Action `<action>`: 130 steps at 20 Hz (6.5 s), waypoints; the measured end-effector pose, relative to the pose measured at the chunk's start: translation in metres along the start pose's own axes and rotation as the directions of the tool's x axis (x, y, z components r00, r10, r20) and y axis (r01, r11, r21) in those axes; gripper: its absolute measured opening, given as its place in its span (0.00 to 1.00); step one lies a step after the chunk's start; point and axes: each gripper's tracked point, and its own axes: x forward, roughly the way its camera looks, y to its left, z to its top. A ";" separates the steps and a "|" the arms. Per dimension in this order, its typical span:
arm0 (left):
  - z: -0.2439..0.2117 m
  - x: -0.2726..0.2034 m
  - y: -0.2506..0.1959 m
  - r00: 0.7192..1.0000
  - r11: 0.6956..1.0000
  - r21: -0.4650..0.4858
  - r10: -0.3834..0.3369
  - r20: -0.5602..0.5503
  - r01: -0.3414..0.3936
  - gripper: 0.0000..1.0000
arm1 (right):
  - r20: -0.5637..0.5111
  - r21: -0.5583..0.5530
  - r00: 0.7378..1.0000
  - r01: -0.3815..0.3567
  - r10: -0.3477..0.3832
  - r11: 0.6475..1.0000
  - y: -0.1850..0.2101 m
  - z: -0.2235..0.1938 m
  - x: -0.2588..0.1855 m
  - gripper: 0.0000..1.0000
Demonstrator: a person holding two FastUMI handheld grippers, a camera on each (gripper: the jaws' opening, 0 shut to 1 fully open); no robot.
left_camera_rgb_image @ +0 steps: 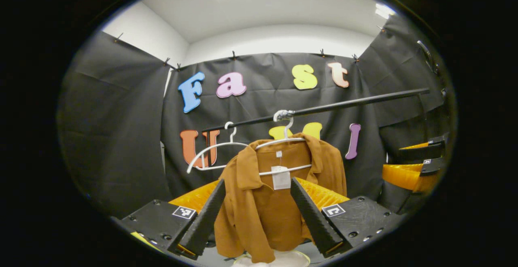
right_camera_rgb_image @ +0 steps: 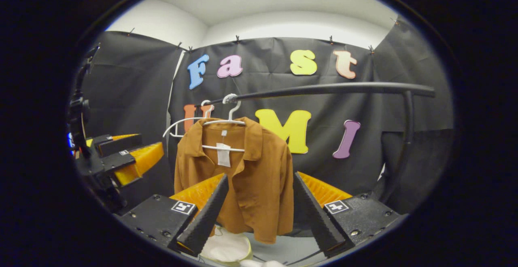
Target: Grasp the clothes on the hanger with both hands and then place them into the laundry hamper below.
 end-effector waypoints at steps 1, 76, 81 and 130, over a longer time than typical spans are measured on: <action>-0.008 0.018 -0.003 1.000 1.000 -0.015 0.003 -0.014 -0.003 0.98 | -0.004 0.004 1.000 -0.009 0.009 1.000 -0.002 -0.003 0.014 1.00; -0.034 0.184 0.132 0.963 0.990 -0.090 0.082 -0.258 -0.109 0.00 | 0.184 0.310 0.977 -0.160 0.107 0.937 -0.122 0.062 0.277 0.04; -0.050 0.185 0.121 0.954 0.985 -0.160 0.010 -0.299 -0.060 0.00 | 0.083 0.344 0.995 -0.083 0.058 0.935 -0.133 0.043 0.291 0.04; 0.226 0.047 0.038 0.972 0.976 0.004 -0.218 0.092 0.219 0.05 | -0.162 0.290 0.704 -0.636 0.691 0.715 0.080 -0.108 0.107 0.75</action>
